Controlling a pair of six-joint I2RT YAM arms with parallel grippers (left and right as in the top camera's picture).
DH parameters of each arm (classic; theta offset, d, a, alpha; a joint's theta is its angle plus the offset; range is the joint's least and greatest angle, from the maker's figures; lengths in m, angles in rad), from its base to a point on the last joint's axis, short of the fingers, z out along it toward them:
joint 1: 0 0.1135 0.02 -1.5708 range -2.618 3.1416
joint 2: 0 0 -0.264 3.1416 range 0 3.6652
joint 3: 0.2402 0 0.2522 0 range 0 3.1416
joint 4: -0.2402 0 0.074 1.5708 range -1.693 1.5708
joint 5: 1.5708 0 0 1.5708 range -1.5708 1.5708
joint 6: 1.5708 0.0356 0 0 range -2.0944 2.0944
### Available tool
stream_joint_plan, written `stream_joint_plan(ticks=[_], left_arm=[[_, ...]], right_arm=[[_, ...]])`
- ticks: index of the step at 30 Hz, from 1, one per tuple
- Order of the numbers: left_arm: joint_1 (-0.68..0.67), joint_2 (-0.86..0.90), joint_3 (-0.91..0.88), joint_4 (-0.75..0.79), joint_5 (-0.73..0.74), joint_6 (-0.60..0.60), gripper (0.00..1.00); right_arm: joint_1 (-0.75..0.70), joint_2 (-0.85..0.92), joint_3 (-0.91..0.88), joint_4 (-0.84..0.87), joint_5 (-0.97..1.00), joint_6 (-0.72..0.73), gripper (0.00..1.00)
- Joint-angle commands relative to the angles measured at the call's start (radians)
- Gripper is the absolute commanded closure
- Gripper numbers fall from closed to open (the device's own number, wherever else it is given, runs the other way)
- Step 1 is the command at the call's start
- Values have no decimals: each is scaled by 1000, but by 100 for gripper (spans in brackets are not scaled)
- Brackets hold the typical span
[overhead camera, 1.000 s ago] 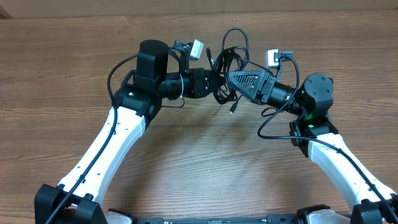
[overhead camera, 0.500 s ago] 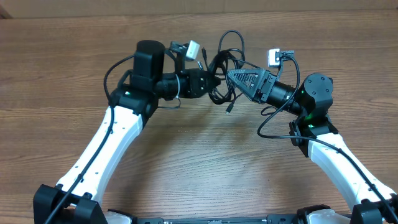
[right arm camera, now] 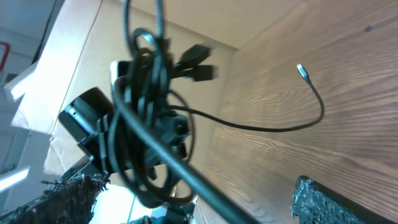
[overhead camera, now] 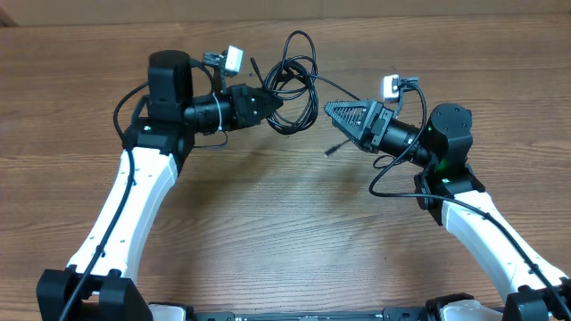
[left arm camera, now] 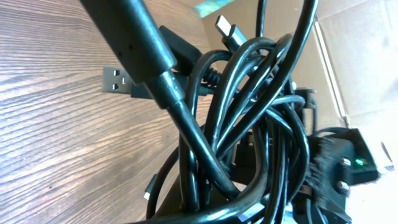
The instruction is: Untangle cables
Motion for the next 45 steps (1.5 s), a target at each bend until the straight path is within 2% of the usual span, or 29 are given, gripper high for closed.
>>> stream_joint_plan(ticks=[1,6,10,18,23,36,45], left_arm=[[16,-9,13,16,121,-12,96],[10,-9,13,32,187,-21,96],[-5,-9,13,38,182,-21,96],[-42,-9,13,39,103,-22,96],[-92,-9,13,39,39,-22,96],[-95,-9,13,28,-99,-18,96],[-116,-9,13,-1,-98,-17,96]], right_arm=[[5,-3,10,-35,63,-41,0],[6,-3,10,-121,118,-63,0],[6,-3,10,-124,118,-66,0],[12,-3,10,-49,60,-54,0],[63,-3,10,-26,66,-54,0],[65,-3,10,52,19,-31,0],[65,-3,10,66,21,-31,0]])
